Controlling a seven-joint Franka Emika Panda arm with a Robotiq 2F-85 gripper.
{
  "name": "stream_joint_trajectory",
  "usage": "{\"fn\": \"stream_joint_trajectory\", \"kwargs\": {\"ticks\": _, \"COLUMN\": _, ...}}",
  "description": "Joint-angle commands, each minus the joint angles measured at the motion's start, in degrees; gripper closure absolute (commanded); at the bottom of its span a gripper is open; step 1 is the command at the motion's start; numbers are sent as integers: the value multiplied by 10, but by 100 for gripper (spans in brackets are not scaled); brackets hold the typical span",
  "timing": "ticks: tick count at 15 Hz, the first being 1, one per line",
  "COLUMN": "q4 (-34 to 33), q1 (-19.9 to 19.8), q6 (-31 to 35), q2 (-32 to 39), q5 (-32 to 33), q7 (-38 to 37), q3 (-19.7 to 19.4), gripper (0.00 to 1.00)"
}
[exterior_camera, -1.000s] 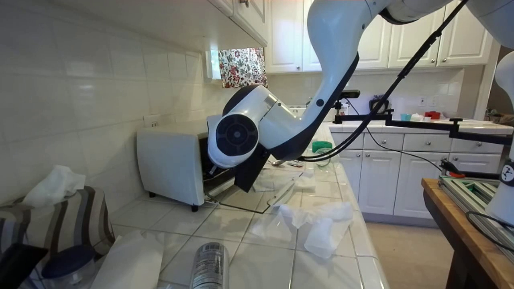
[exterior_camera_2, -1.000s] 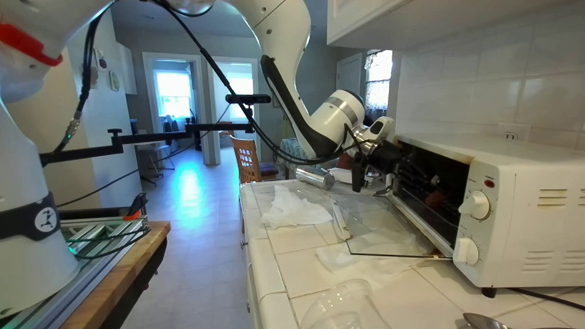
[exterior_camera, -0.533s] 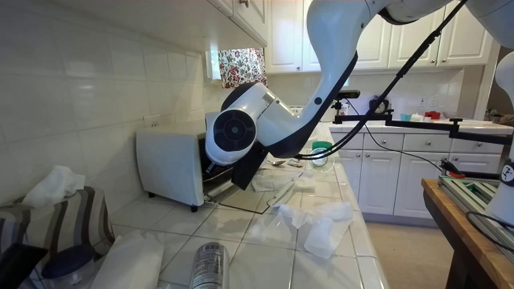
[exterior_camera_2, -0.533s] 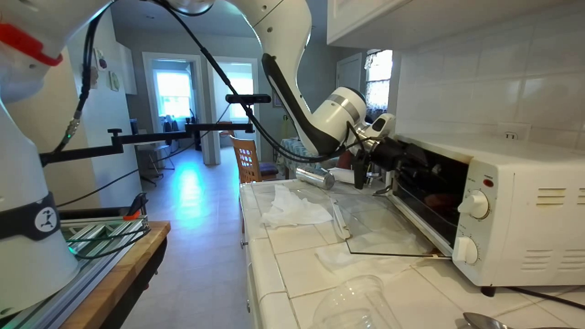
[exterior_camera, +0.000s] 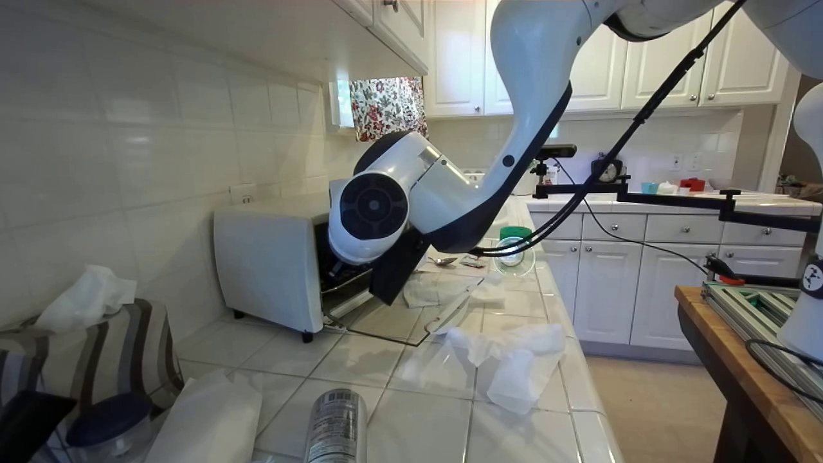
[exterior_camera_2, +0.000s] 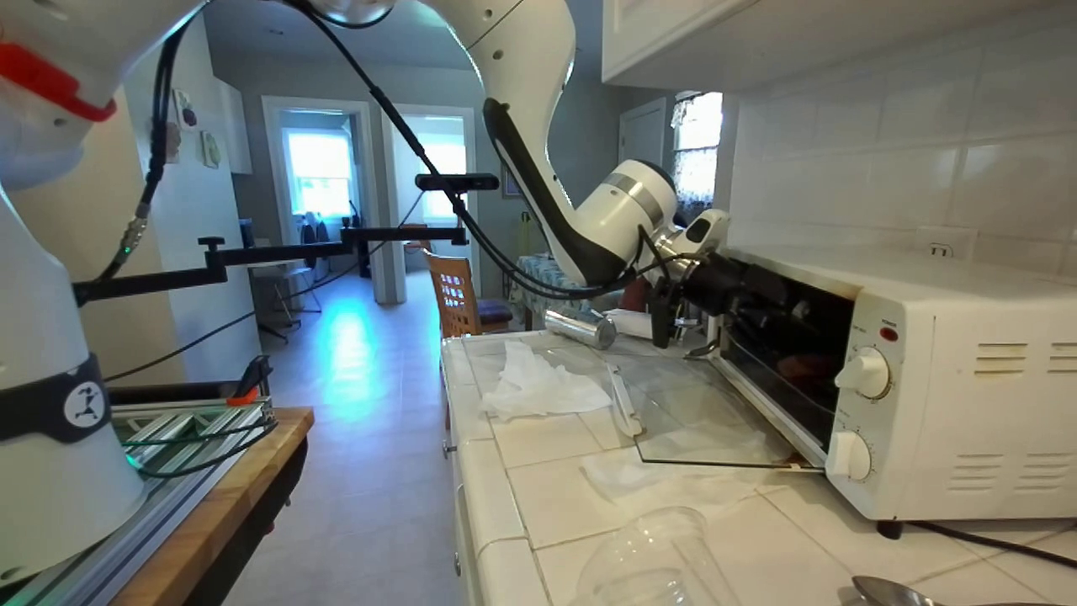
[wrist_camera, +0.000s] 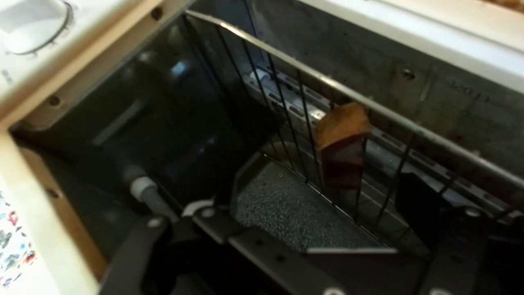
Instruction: Place the brown object to the right of the oven in the oven
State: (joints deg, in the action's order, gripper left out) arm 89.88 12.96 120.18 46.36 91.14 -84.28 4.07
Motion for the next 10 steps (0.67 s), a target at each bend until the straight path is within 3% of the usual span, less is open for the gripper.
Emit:
{"fn": "stream_joint_trajectory", "kwargs": {"ticks": 1, "q4": -4, "q1": -1, "q6": -11, "q2": 3, "q5": 1, "q7": -3, "q3": 5, "gripper": 0}}
{"fn": "stream_joint_trajectory", "kwargs": {"ticks": 10, "q4": -8, "q1": 25, "q6": -80, "q2": 13, "q5": 22, "q7": -37, "q3": -4, "gripper": 0}}
